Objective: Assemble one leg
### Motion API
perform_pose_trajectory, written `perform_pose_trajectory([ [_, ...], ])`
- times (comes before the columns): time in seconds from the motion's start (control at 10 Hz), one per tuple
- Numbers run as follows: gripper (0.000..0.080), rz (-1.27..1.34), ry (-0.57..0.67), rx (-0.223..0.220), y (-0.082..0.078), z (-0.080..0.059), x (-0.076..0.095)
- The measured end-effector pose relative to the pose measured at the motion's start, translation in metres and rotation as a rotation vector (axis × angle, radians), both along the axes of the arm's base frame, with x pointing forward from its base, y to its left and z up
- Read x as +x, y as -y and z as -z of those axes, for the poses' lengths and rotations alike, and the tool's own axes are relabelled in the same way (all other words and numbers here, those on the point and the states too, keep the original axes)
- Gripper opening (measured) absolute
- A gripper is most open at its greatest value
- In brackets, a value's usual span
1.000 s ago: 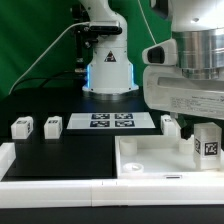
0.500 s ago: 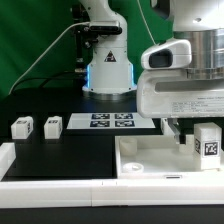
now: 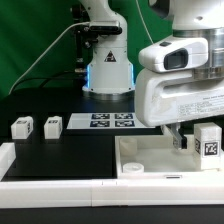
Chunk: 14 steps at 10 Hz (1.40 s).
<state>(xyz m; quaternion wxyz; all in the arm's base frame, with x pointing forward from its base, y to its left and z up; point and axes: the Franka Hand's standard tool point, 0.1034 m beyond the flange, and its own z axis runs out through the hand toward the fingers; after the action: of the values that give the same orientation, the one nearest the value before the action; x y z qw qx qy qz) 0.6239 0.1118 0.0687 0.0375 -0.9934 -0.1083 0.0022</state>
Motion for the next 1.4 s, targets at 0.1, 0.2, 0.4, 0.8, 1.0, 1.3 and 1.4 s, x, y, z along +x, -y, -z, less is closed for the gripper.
perform_pose_trajectory([
  [0.1,0.0552,0.000,0.000,0.000,0.0000,0.0000,0.0000],
  [0.2,0.0358,0.000,0.000,0.000,0.0000,0.0000,0.0000],
  [0.4,0.0291,0.000,0.000,0.000,0.0000,0.0000,0.0000],
  [0.8,0.0291,0.153,-0.012,0.003,-0.0011,0.0000,-0.0002],
  [1.0,0.0292,0.365,-0.029,0.001,-0.0017,0.0001,-0.0004],
  [1.3,0.0293,0.757,-0.061,0.003,-0.0045,-0.0008,-0.0017],
  [1.4,0.0293,0.864,-0.071,0.004,-0.0042,-0.0009,-0.0016],
])
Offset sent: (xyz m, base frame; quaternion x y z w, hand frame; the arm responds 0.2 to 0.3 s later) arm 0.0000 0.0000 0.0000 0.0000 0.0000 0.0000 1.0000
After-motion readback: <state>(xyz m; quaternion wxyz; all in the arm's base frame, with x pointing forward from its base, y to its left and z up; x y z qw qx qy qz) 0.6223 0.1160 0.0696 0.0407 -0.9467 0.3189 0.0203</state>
